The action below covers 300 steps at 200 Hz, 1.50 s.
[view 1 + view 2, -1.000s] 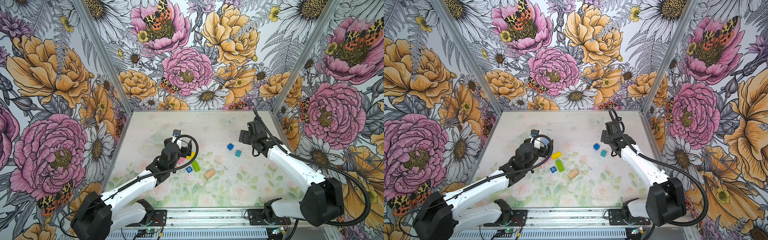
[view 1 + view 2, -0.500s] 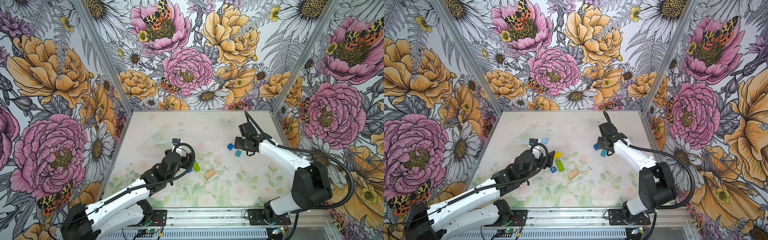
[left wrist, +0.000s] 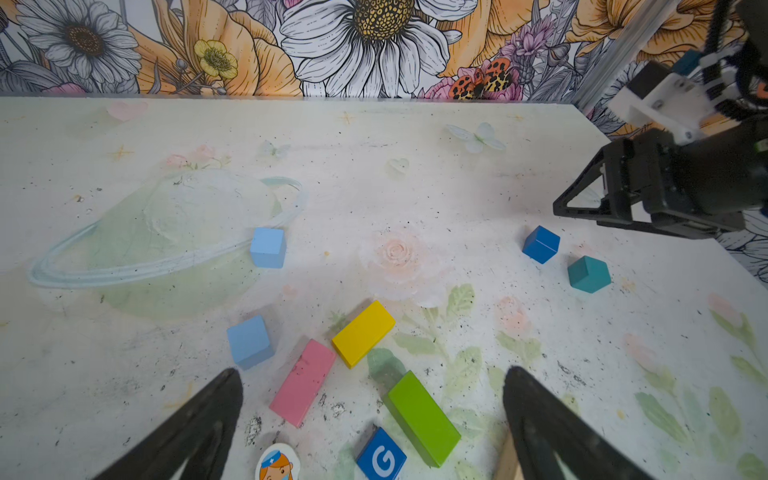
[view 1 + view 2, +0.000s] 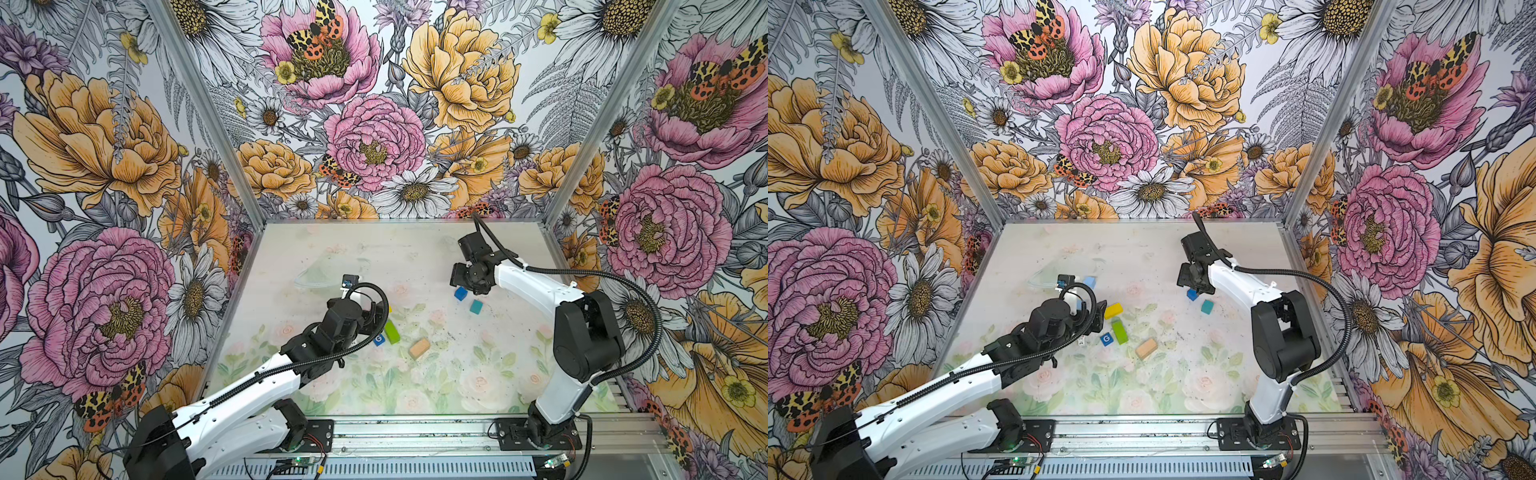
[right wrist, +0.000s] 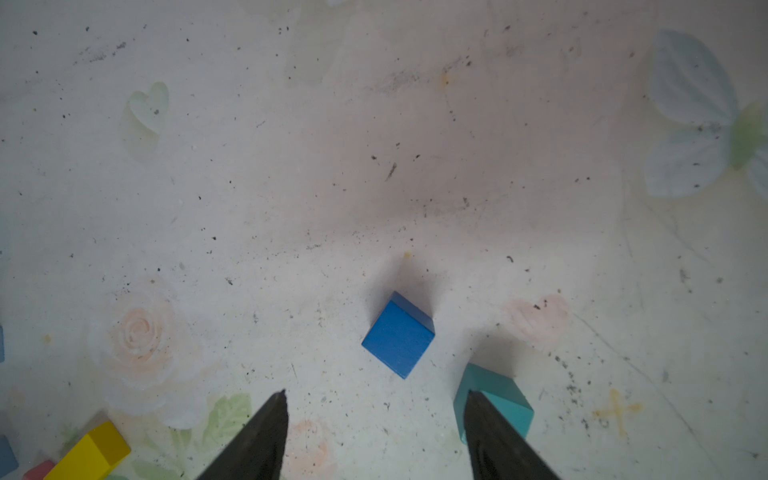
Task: Build the wood block tower
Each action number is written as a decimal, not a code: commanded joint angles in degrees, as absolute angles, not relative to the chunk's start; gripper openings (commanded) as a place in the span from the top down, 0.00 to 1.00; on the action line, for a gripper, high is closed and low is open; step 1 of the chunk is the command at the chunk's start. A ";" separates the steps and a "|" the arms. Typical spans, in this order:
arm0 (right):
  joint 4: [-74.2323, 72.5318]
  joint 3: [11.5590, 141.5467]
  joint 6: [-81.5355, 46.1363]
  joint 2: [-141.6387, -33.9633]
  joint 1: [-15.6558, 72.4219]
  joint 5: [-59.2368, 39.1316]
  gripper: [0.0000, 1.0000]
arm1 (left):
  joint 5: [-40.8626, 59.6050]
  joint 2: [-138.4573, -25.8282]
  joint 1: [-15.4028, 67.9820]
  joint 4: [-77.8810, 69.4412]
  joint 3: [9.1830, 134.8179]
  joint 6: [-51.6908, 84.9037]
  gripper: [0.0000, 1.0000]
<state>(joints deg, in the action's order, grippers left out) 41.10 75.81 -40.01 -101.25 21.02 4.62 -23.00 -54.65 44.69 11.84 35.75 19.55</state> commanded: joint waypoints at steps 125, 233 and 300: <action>43.77 80.18 -51.24 -109.75 22.35 6.68 0.37 | -15.73 -53.16 40.47 11.15 37.89 17.78 0.01; 44.01 83.70 -48.31 -115.32 20.52 6.11 0.56 | -15.72 -55.11 40.34 11.75 38.80 17.34 0.01; 45.68 88.79 -44.85 -118.85 22.20 3.93 0.67 | -16.06 -53.95 40.25 13.17 38.61 18.36 0.01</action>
<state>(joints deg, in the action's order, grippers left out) 44.60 86.02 -46.52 -117.34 20.82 4.67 -16.82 -55.09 40.69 12.12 37.95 18.06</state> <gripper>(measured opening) 0.339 0.988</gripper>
